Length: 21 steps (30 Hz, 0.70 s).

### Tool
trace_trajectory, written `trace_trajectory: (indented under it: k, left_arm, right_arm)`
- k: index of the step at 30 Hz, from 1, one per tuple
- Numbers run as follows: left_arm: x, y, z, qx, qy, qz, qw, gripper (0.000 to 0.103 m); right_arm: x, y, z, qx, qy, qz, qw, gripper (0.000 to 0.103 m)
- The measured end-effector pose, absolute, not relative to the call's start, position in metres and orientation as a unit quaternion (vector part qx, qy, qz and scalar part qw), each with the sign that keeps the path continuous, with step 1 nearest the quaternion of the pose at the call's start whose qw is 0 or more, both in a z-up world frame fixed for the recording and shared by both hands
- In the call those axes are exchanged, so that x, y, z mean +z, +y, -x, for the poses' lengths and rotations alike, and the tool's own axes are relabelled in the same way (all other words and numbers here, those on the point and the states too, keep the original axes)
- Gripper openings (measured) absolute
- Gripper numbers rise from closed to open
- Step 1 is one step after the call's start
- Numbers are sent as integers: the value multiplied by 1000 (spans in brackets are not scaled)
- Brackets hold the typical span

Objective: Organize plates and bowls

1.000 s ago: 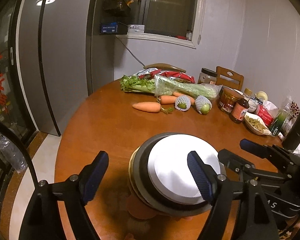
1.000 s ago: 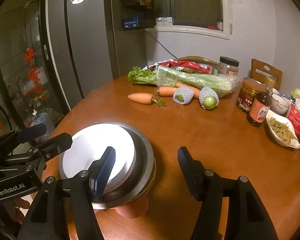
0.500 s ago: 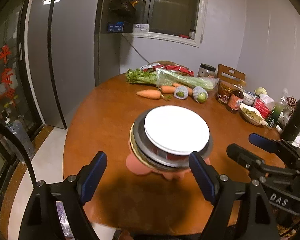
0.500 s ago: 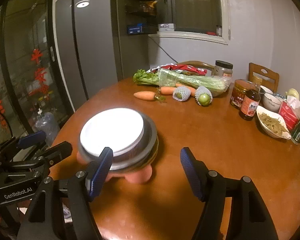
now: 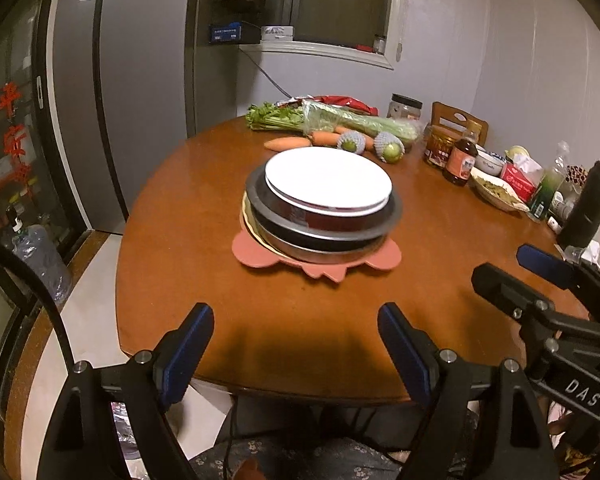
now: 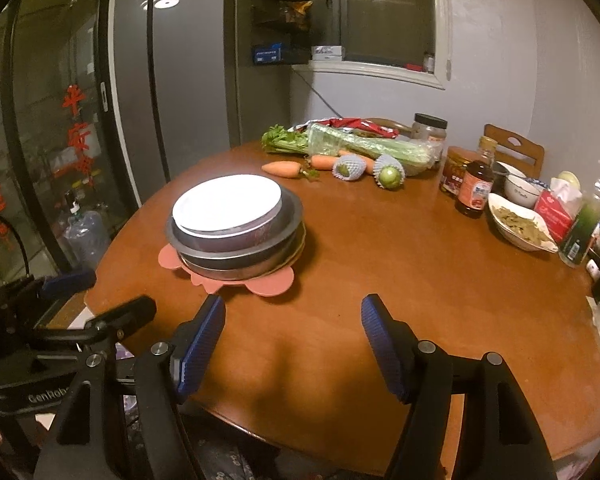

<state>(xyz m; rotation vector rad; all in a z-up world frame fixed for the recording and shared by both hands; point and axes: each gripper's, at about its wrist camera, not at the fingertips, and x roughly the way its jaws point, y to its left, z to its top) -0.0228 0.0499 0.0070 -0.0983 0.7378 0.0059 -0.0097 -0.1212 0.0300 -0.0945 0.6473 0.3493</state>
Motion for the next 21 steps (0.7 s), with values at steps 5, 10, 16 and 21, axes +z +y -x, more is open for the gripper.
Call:
trace_trajectory:
  k: [5, 10, 16, 21]
  left_arm:
    - [7, 43, 24, 1, 358, 40, 933, 84]
    - [5, 41, 21, 2, 361, 39, 932, 84]
    - [2, 43, 17, 4, 367, 44, 929, 84]
    - [-1, 43, 15, 4, 371, 41, 928, 84]
  right_arm:
    - [24, -129, 15, 166, 322, 29, 932, 73]
    - [21, -134, 17, 164, 322, 17, 932, 73]
    - [18, -136, 17, 158, 329, 23, 931, 73]
    - [16, -134, 17, 160, 334, 27, 928, 73]
